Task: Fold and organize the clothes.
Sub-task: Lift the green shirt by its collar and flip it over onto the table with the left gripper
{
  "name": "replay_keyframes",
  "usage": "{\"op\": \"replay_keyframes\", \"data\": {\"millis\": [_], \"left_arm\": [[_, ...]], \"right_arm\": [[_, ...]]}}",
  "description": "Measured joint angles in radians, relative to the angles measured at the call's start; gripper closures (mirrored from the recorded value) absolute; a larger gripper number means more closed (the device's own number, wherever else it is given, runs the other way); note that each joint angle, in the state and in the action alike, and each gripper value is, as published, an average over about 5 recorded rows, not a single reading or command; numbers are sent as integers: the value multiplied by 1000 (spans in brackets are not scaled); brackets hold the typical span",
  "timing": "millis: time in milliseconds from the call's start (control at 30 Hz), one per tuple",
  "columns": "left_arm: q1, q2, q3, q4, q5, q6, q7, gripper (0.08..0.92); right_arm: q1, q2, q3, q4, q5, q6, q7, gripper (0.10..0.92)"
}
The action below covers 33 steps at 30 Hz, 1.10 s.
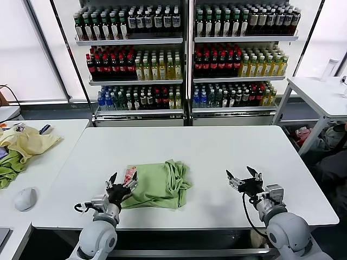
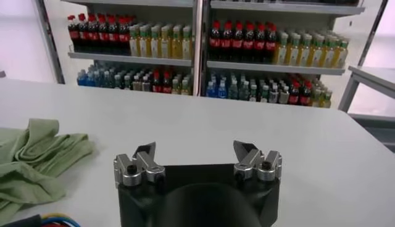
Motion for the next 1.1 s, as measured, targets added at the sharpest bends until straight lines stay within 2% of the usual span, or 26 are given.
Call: {"op": "replay_keyframes", "data": {"millis": [233, 333, 1000, 1100], "left_arm": [[19, 3, 13, 7, 9, 46, 6, 183], [20, 3, 15, 3, -18, 71, 6, 234], [13, -6, -60, -15, -445, 123, 23, 811], [9, -12, -77, -21, -515, 119, 23, 866]], "right_arm": [[-3, 2, 9, 13, -2, -4, 3, 203], [-3, 3, 11, 18, -2, -7, 4, 203], [-19, 6, 20, 41, -4, -12, 10, 203], [-21, 5, 22, 42, -4, -12, 11, 203]]}}
